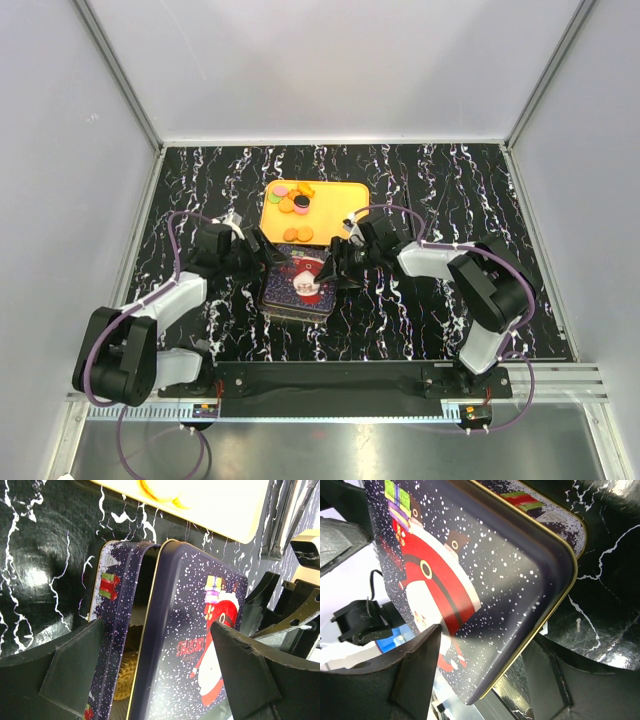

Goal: Pack the cookies

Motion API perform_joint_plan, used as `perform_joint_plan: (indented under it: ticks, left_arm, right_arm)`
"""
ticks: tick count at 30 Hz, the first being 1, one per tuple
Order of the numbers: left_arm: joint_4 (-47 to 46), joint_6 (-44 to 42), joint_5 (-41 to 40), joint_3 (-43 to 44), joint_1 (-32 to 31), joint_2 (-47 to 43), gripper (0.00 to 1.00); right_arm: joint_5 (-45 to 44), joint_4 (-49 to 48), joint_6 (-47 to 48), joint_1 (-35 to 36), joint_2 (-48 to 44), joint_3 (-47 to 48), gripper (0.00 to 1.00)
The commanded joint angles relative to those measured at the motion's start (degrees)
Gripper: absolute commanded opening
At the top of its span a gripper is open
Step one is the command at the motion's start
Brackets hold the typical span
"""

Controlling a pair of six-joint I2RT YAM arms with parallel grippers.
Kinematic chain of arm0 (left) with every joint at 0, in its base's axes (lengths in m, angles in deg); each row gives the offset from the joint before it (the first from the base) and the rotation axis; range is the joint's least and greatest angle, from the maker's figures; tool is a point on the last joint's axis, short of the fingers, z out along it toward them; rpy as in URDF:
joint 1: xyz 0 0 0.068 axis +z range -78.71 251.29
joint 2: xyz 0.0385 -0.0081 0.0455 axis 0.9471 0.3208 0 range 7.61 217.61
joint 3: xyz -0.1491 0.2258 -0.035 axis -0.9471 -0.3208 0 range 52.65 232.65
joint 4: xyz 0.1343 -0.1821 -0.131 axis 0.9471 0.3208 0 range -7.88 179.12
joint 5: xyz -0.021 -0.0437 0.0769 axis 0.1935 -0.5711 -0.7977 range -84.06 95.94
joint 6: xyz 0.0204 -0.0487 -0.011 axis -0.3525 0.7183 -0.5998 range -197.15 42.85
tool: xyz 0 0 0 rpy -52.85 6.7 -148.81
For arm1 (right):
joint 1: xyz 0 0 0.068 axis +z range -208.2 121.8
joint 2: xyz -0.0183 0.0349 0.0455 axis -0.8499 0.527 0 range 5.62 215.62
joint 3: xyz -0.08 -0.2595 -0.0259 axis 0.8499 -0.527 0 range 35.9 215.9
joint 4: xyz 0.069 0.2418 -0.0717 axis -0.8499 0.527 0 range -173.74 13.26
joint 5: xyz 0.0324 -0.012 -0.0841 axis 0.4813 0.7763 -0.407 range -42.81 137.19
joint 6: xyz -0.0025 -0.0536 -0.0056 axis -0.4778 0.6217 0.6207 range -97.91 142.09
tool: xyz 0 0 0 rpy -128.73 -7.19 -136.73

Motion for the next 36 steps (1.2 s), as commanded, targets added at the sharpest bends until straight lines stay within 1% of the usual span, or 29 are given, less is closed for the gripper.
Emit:
perform_joint_plan:
  ticks: [1, 12, 17, 20, 23, 24, 25, 36]
  left_arm:
    - [-2.77, 4.11, 4.32, -0.97, -2.50, -1.76, 0.93]
    - [-4.71, 6.83, 3.27, -2.56, -4.87, -2.64, 0.93]
    - [-4.98, 7.45, 2.92, -2.47, -5.93, -2.64, 0.92]
    - [-4.89, 7.54, 2.65, -2.56, -6.28, -2.47, 0.91]
    - [-4.80, 7.63, 2.48, -2.47, -6.54, -2.29, 0.91]
    - [-4.80, 7.63, 2.39, -2.47, -6.81, -2.29, 0.91]
    - [-4.80, 7.63, 2.30, -2.47, -6.81, -2.20, 0.90]
    - [-4.89, 8.51, 1.34, -2.38, -7.86, -1.76, 0.86]
  right_arm:
    - [-4.09, 2.53, 3.05, 2.09, -0.40, 2.73, 0.71]
    - [-10.24, 11.40, 7.10, 4.02, -1.10, 7.04, 0.75]
    - [-10.94, 12.64, 8.41, 4.38, -0.49, 8.62, 0.77]
    - [-13.05, 14.83, 9.91, 5.17, -0.05, 10.03, 0.78]
    - [-14.28, 16.24, 10.61, 5.69, -0.13, 10.82, 0.80]
    - [-14.55, 16.68, 10.70, 5.69, -0.05, 11.17, 0.83]
    - [-15.07, 16.94, 11.05, 6.04, -0.05, 11.35, 0.84]
    - [-18.50, 20.54, 12.72, 7.10, 0.13, 13.28, 0.82]
